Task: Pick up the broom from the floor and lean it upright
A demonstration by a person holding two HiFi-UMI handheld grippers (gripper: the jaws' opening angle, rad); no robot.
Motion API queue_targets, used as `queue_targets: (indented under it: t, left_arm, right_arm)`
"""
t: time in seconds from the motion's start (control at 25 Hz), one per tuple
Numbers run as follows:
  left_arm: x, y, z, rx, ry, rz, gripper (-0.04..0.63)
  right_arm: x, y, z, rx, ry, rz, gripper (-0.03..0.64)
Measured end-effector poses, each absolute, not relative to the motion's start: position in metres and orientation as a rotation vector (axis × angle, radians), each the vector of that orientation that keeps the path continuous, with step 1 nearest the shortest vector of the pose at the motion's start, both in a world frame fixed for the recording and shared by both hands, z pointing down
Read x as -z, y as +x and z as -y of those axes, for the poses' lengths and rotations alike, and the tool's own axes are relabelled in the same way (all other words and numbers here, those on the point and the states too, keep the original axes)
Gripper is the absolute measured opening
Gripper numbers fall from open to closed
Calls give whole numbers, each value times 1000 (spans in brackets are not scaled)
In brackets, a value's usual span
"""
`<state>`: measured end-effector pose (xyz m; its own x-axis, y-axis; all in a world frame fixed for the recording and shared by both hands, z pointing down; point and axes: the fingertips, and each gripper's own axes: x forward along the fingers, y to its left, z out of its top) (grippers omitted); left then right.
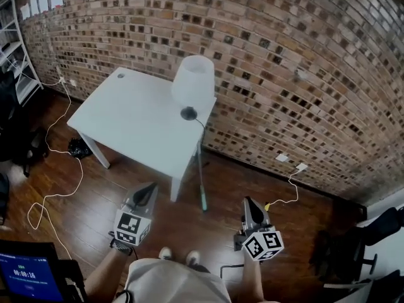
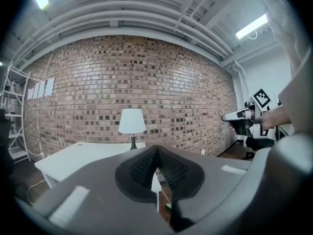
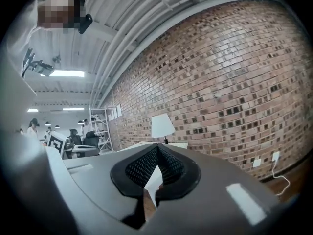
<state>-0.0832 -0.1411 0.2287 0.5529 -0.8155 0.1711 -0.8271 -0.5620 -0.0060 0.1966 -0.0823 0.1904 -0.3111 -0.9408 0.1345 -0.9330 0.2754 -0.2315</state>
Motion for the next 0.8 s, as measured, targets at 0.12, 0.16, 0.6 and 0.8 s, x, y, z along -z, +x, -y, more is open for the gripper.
queue_targets:
  t: [0.12, 0.16, 0.6, 0.8]
  left_arm:
    - [-229, -77, 126, -244, 2699, 1433, -2]
    - [-228, -74, 123, -240, 2700, 1428, -2]
    - [-217, -69, 99, -249, 2733, 1404, -2]
    - [-216, -76, 84, -266, 2769, 1367, -1]
  right_arm:
    - [-192, 203, 64, 458, -1810, -2455, 12]
    - [-193, 207, 58, 478, -1814, -2437, 12]
    - [-182, 203, 29, 377, -1867, -2529, 12]
    - [-176, 193, 17, 376, -1865, -2484, 12]
